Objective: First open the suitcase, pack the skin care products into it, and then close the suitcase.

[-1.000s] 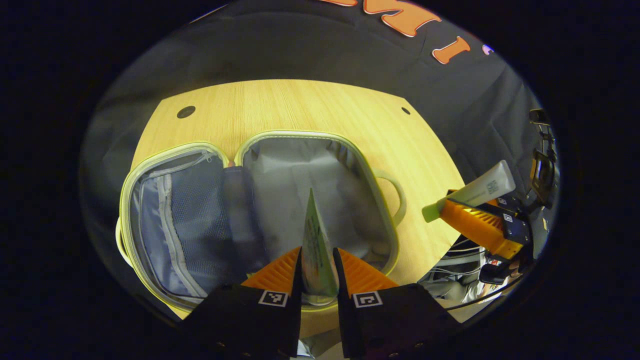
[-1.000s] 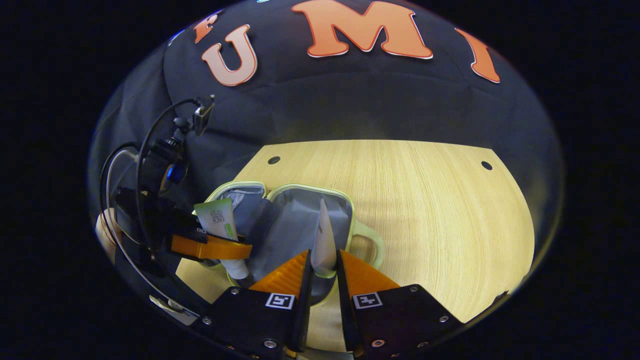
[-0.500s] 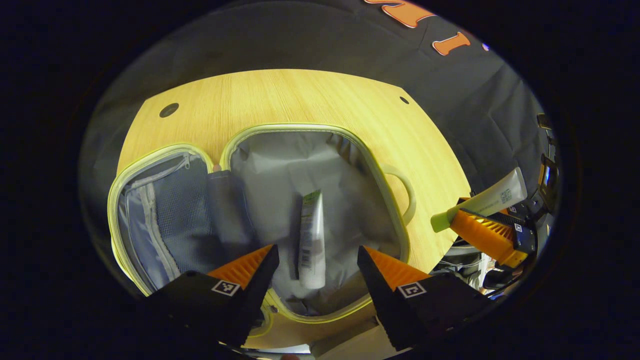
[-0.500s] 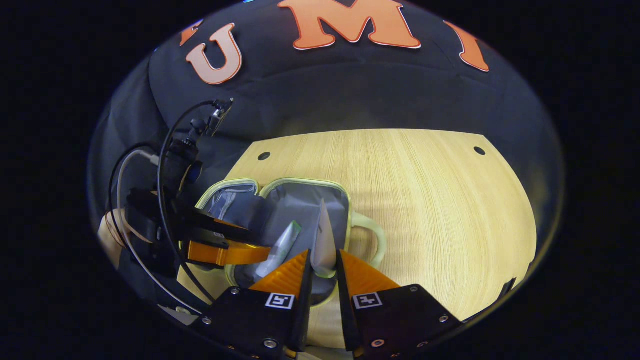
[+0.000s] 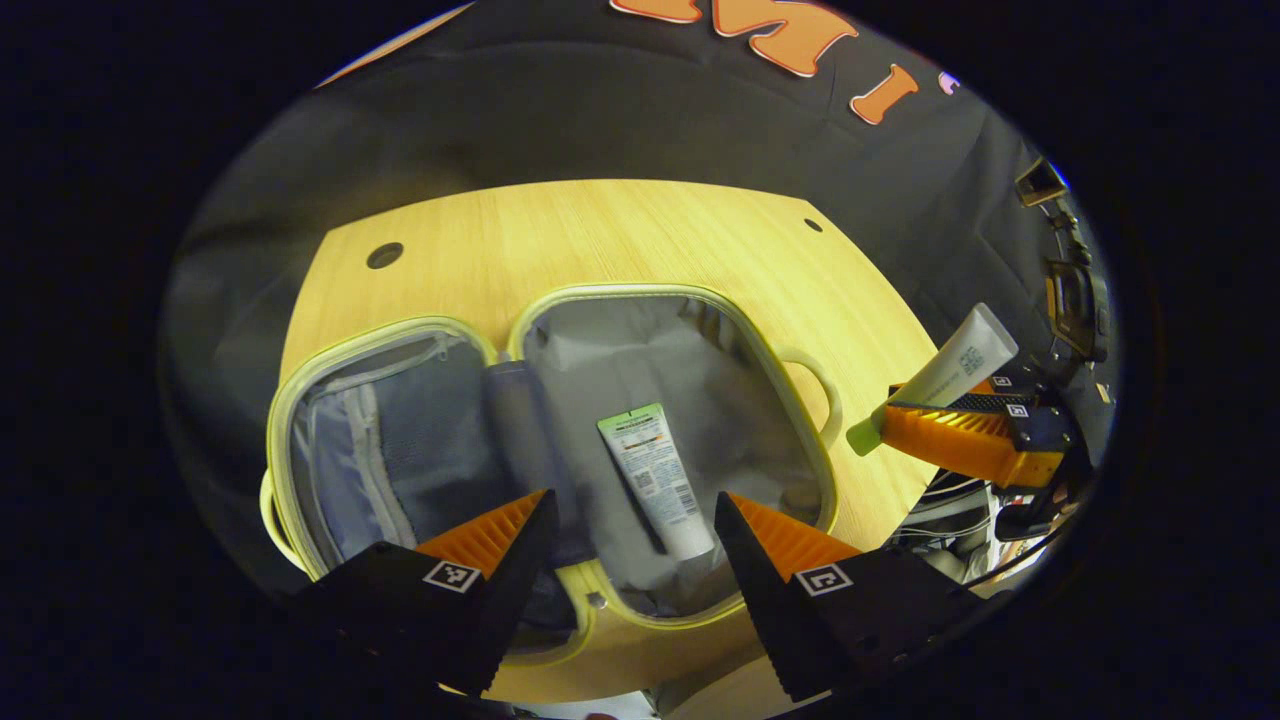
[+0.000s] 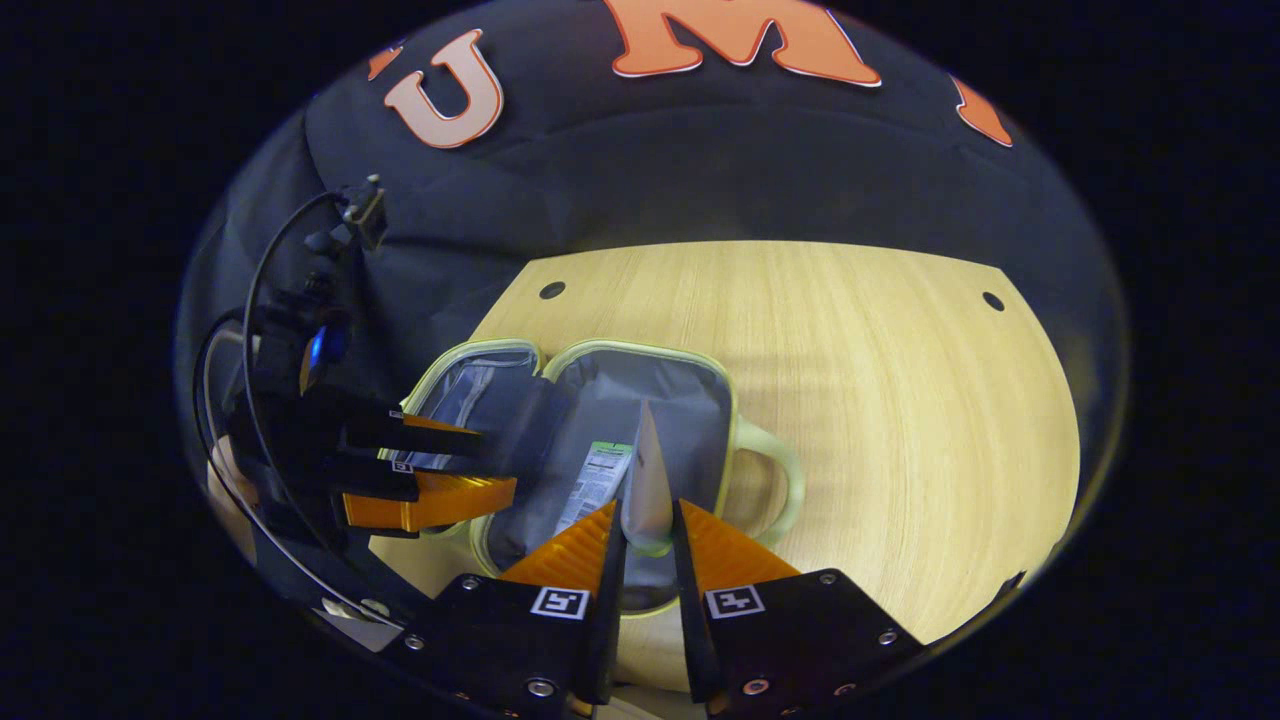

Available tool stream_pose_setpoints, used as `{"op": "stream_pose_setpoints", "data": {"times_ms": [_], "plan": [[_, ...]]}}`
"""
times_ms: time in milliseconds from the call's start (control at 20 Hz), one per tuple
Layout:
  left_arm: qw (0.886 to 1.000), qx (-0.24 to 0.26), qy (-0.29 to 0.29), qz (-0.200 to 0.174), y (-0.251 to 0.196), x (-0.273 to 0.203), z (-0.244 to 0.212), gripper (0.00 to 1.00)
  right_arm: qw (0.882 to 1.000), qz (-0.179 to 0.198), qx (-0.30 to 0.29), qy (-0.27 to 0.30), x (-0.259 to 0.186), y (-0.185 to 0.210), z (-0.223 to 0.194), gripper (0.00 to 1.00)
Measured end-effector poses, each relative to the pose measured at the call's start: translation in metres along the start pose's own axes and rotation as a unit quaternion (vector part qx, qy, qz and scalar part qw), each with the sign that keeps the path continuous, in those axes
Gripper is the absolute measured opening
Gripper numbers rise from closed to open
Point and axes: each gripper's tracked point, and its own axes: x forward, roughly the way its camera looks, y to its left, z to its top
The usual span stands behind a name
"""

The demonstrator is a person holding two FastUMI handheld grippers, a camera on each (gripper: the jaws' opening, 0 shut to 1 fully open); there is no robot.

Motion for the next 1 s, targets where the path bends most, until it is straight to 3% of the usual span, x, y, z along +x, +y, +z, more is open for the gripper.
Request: {"op": "stream_pose_setpoints", "data": {"times_ms": [250, 300, 350, 600, 650, 700, 750, 800, 950, 1000], "plan": [[0.997, -0.061, -0.04, 0.019, 0.036, -0.044, -0.016, 0.98, 0.997, 0.004, -0.001, 0.076, 0.027, 0.003, -0.019, 0.29], [0.996, -0.073, -0.045, 0.027, 0.045, -0.05, -0.022, 0.98, 0.996, 0.001, -0.001, 0.09, 0.033, 0.001, -0.02, 0.34], [0.994, -0.085, -0.05, 0.035, 0.055, -0.057, -0.027, 0.98, 0.995, -0.002, -0.001, 0.102, 0.041, 0.001, -0.024, 0.28], [0.985, -0.152, -0.069, 0.045, 0.077, -0.081, -0.047, 0.98, 0.989, -0.025, 0.029, 0.145, 0.071, -0.006, -0.043, 0.31], [0.984, -0.158, -0.071, 0.045, 0.079, -0.082, -0.05, 0.96, 0.989, -0.024, 0.031, 0.142, 0.069, -0.006, -0.039, 0.37], [0.983, -0.159, -0.073, 0.047, 0.081, -0.084, -0.052, 0.98, 0.99, -0.024, 0.033, 0.137, 0.071, -0.006, -0.038, 0.52], [0.983, -0.16, -0.074, 0.049, 0.083, -0.084, -0.053, 0.98, 0.99, -0.024, 0.035, 0.135, 0.068, -0.006, -0.036, 0.74], [0.983, -0.16, -0.076, 0.051, 0.085, -0.085, -0.053, 0.98, 0.99, -0.022, 0.038, 0.133, 0.068, -0.006, -0.037, 0.75], [0.979, -0.176, -0.093, 0.05, 0.096, -0.086, -0.05, 0.96, 0.992, -0.013, 0.047, 0.116, 0.062, 0.0, -0.03, 0.94], [0.976, -0.19, -0.101, 0.043, 0.099, -0.085, -0.049, 0.98, 0.993, -0.01, 0.048, 0.109, 0.061, 0.003, -0.026, 0.95]]}}
